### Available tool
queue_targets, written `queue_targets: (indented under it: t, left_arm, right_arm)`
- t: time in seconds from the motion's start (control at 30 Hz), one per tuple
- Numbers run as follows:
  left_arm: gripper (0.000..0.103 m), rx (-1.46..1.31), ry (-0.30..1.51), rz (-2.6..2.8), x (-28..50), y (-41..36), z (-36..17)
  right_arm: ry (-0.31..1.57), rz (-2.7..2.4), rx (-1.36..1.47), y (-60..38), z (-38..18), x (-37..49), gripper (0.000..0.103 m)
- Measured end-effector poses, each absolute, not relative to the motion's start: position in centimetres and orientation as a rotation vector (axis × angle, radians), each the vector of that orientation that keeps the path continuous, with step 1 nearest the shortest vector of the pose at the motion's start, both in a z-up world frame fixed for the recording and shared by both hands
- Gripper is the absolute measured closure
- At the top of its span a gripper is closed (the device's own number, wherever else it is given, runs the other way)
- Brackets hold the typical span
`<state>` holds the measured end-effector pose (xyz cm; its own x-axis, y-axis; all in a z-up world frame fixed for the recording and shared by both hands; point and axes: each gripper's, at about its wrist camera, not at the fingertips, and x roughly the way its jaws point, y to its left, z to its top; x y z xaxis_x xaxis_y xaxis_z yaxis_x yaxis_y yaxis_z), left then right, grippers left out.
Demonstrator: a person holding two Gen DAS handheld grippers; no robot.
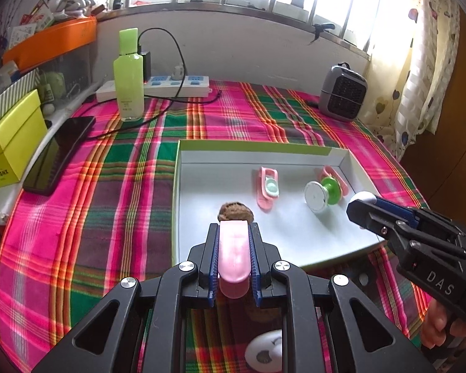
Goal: Organize objects
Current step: 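Lower the pink clip into the tray with the left tool while the right tool sets the knob down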
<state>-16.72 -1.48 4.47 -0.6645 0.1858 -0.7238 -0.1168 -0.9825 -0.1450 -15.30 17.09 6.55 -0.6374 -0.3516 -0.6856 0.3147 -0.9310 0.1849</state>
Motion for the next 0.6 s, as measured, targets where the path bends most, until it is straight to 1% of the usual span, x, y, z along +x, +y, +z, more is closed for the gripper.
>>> queue_targets:
  t: [0.4, 0.6]
  left_arm:
    - [0.087, -1.191, -0.118, 2.723, -19.9, -1.5, 4.8]
    - [0.087, -1.237, -0.100, 2.698, -22.5, -1.2, 4.2]
  right_arm:
    - [-0.041, -2.511, 1.126, 16.0, 5.5, -17.5, 0.076]
    - [-0.020, -2.477, 1.164, 15.1, 4.7, -18.8, 0.076]
